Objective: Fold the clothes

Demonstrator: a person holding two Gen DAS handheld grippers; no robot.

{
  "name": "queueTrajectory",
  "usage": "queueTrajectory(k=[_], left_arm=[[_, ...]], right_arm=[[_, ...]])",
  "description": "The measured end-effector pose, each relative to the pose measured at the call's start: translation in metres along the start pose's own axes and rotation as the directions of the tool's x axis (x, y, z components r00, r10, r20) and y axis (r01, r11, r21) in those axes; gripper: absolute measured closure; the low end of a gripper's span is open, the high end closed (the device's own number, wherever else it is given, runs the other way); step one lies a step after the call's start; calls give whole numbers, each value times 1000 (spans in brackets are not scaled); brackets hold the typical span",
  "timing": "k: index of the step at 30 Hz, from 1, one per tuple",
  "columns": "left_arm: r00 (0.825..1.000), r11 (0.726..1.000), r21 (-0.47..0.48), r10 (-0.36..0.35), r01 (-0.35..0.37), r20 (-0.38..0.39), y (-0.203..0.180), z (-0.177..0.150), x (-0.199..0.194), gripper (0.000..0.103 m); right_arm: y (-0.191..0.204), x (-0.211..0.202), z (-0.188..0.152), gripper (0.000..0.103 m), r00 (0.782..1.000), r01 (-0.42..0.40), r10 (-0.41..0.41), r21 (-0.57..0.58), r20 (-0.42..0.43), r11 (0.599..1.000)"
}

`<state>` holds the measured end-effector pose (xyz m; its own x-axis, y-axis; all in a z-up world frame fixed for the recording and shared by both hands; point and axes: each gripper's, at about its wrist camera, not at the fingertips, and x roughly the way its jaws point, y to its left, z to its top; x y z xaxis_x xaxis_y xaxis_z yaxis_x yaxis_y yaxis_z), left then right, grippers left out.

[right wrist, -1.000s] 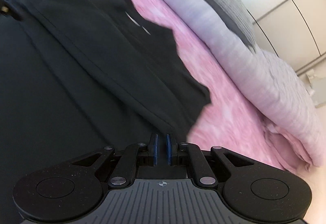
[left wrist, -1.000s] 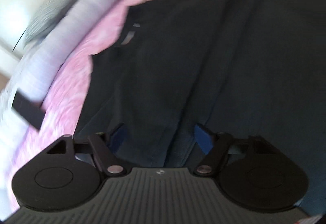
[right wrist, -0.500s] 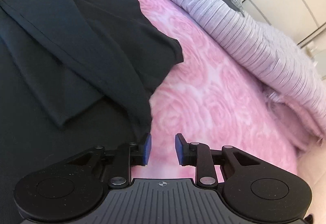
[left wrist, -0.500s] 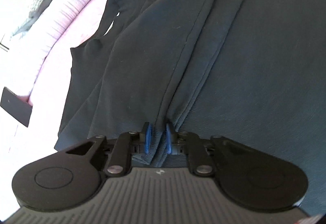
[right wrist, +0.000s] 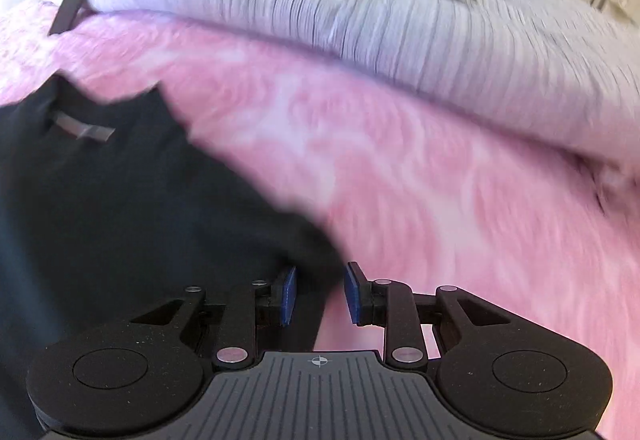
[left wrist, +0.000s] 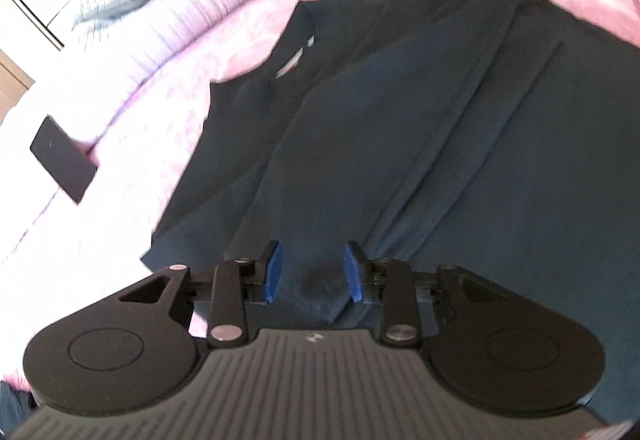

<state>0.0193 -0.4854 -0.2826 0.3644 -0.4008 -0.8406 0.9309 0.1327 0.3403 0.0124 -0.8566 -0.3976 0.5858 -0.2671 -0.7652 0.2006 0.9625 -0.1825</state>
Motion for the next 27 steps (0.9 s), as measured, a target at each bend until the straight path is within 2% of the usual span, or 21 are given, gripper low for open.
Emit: queueTrajectory(k=[2,5,10,14,16,18,20,21,23,25,27], left_arm=[[1000,1000,-18,1,-1,-16,-1,-9,-4,72],[1000,999,-52,3,-4,-26,1,-16,-6,69],[1000,996,-87,15,-15,-3,21,-11,0,58],[1000,987,-158,-9,13,24,48,-2,15,55],[999,978,-207,-32,39,37,61,1,25,55],[997,970,-232,-66,71,31,67,0,36,56],[995,968,-231,-94,96,21,68,0,46,56],[995,972,-212,-100,101,17,65,-1,48,56],[994,977,-185,-105,106,16,59,-4,50,56],[994,974,-199,-104,106,20,58,-7,48,56],[994,968,-225,-111,113,23,61,-8,44,56]], right_arm=[[-10,-1,15,76,995,48,-52,48,87,998],[-15,-24,16,76,990,46,-55,68,131,997],[-11,-42,-20,76,1000,-5,4,29,15,1000],[-22,-22,-29,76,994,-74,86,149,-73,986],[-36,-10,-25,76,985,-122,152,295,-79,948],[-52,7,-21,76,965,-182,248,455,-88,871],[-66,23,-16,77,945,-210,313,559,-94,802],[-71,26,-10,77,943,-218,322,573,-85,790],[-80,26,3,76,956,-220,291,550,-44,806],[-86,18,16,76,979,-184,202,528,22,829],[-87,7,19,76,982,-181,177,536,58,824]])
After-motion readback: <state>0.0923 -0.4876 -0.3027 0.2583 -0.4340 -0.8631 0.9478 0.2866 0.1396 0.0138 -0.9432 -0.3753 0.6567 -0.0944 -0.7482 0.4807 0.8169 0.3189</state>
